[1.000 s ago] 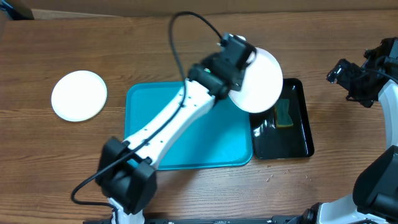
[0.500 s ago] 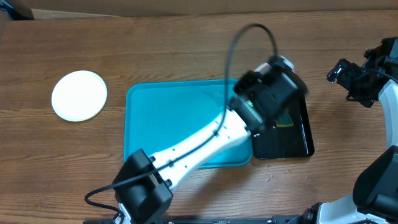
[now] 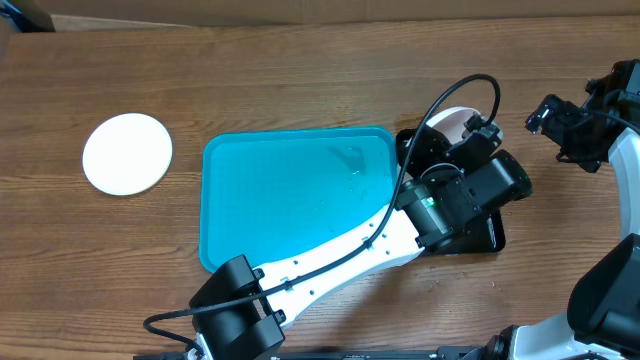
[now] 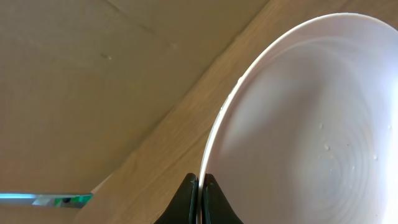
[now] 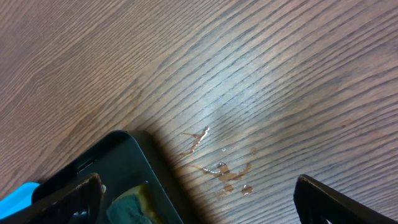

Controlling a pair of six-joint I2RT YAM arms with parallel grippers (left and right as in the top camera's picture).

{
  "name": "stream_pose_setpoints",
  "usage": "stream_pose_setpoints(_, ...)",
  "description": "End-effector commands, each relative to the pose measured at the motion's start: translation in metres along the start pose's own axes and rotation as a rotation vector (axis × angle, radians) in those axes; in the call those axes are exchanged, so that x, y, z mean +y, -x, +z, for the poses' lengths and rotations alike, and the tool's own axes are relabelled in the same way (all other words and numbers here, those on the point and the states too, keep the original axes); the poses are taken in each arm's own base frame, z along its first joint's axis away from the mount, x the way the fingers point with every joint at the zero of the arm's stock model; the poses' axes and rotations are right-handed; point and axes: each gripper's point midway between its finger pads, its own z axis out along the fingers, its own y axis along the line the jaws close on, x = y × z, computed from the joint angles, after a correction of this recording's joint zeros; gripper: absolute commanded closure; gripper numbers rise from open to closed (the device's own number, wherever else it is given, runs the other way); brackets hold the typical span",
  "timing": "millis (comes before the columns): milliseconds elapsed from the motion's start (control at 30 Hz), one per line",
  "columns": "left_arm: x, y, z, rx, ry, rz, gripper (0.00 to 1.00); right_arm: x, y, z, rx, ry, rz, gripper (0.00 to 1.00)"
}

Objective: Clean dirty plates on tray and stack at the side
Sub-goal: 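Swing the plate left and set it on the plate stack, left gripper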

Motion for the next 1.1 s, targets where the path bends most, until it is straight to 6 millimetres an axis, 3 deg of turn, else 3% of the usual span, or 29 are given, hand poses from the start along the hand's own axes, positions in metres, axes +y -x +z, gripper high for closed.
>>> stream_pose_setpoints(0,0.011,0.010,-0.002,-0.019,0.036,-0.030,0.96,0.004,0.010,-0.013,-0.044,0.009,-0.003,0.00)
stream_pose_setpoints(133,-0.001,0.008,0.006,-0.009,-0.067,-0.116,0.96,0.004,0.010,-0.013,-0.044,0.009,-0.003,0.00)
stream_pose_setpoints(300,-0.024,-0.007,0.031,0.080,-0.358,-0.314,0.96,0.004,0.010,-0.013,-0.044,0.009,-0.003,0.00)
stream_pose_setpoints(467,-0.017,-0.022,0.059,0.197,-0.614,-0.575,0.96,0.004,0.010,-0.013,-0.044,0.009,-0.003,0.00)
stream_pose_setpoints(600,0.030,-0.057,0.101,0.317,-0.655,-0.787,0.96,0.004,0.010,-0.013,-0.044,0.009,-0.003,0.00)
stream_pose_setpoints(800,0.129,-0.161,0.152,0.549,-0.531,-1.101,0.96,0.004,0.010,-0.013,-0.044,0.009,-0.003,0.00)
stream_pose_setpoints(933,0.199,-0.247,0.165,0.674,-0.365,-1.244,0.96,0.004,0.010,-0.013,-0.044,0.009,-0.003,0.00)
stream_pose_setpoints(1067,0.255,-0.332,0.154,0.791,-0.212,-1.390,0.96,0.004,0.010,-0.013,-0.044,0.009,-0.003,0.00)
